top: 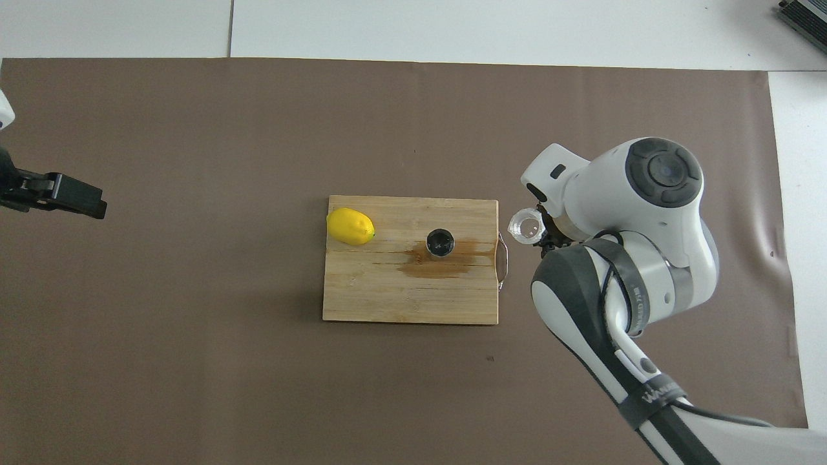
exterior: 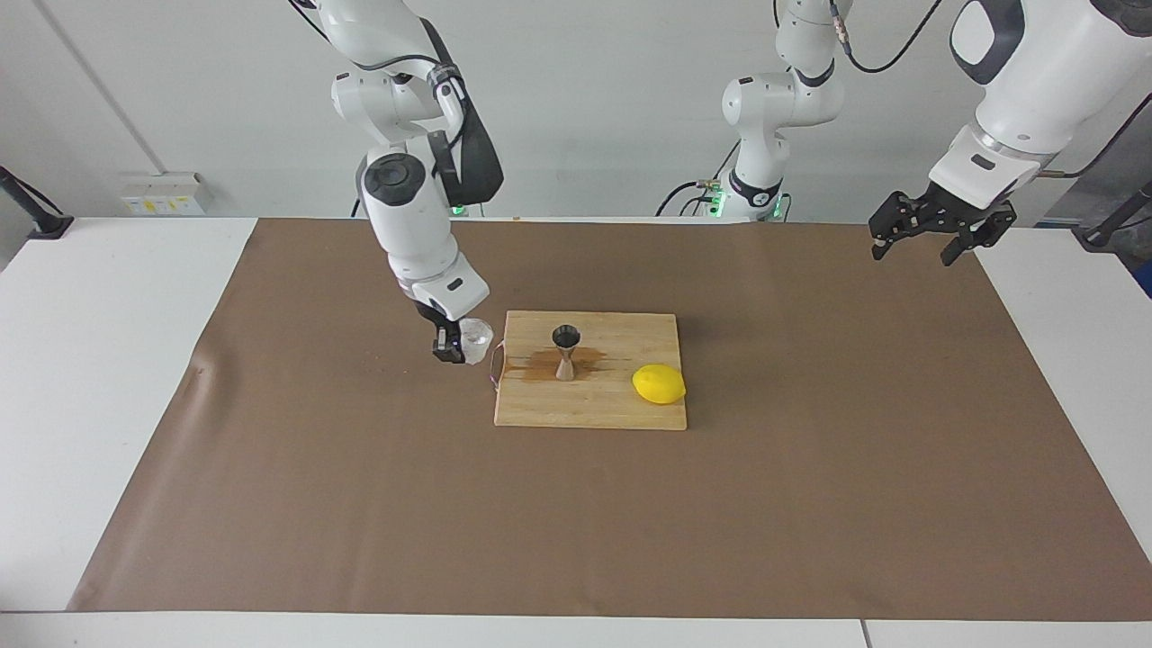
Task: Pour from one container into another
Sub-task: 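Carry the white cup back beside the board and set it down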
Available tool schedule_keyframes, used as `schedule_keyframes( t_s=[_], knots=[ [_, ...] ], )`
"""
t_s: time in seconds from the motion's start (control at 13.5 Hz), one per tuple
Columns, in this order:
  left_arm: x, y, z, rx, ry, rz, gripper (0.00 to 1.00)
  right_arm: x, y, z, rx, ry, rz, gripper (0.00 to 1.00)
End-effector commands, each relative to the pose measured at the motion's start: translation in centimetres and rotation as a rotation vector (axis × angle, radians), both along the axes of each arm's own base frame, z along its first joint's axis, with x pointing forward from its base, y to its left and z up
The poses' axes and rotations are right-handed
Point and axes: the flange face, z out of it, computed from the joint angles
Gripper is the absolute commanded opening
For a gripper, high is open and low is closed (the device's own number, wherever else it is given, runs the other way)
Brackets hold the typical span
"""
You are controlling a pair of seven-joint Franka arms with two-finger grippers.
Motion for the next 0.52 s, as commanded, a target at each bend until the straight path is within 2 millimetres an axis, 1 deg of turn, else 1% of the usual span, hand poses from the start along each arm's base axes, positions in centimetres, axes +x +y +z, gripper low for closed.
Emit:
schedule_keyframes(
  t_s=[0.0,0.15,0.37,0.44],
  knots=[
    [0.0,0.0,-0.1,0.005,-0.004,-0.013,1.0,-1.2,-3.4,-1.2,0.034,0.004,0.028,0.24],
    [-0.1,-0.1,-0.4,0.01,0.001,-0.016,1.0,-1.3,-6.4,-2.4,0.088,0.009,0.036,0.24],
    [-0.1,0.1,-0.3,0.016,-0.004,-0.015,1.0,-2.1,-11.6,-5.3,0.153,-0.001,0.055,0.24],
    [-0.1,0.0,-0.3,0.016,-0.004,-0.016,1.0,-2.4,-12.8,-6.0,0.169,-0.007,0.053,0.24]
  ],
)
